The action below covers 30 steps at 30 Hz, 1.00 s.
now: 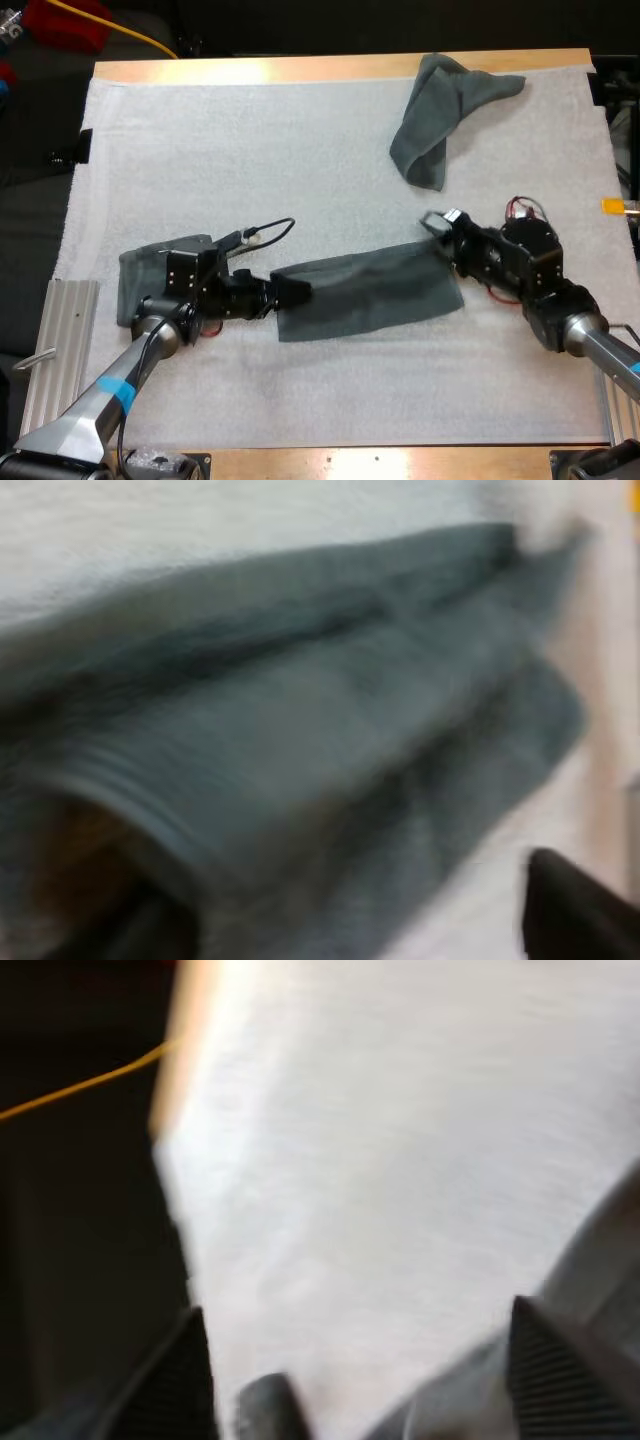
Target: Pick towel from pile, fold and stack
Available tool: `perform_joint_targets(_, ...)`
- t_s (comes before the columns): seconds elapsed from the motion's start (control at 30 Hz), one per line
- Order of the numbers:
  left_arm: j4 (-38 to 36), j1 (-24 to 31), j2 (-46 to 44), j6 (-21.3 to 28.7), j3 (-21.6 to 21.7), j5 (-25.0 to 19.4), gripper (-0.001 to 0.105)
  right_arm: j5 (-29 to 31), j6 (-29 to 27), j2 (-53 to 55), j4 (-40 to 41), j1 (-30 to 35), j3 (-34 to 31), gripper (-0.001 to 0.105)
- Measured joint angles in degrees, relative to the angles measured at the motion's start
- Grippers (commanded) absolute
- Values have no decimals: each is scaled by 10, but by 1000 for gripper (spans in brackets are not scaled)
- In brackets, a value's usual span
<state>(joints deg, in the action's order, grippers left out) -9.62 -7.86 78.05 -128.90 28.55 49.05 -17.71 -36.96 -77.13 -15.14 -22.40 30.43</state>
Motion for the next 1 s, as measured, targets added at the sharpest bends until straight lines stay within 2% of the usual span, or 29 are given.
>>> perform_joint_targets(0.07, -1, 0, 0, -2, 12, 26, 62, -16, -8, 0, -34, 0, 0, 65)
perform_joint_targets(0.3, -1, 0, 0, -26, 52, 101, 62, -70, -23, 0, -57, 0, 0, 63)
perform_joint_targets(0.5, -23, 0, -36, -27, 52, 107, 62, -98, -54, 17, -50, 0, 0, 63)
perform_joint_targets(0.6, -40, 0, -66, -27, 52, 104, 62, -99, -77, 42, -29, 0, 0, 63)
perform_joint_targets(0.73, -76, 0, -119, -26, 52, 79, 62, -99, -127, 80, 41, 0, 0, 63)
perform_joint_targets(1.0, -200, 0, -243, 8, 52, -16, 62, -70, -221, 166, 234, 0, 0, 63)
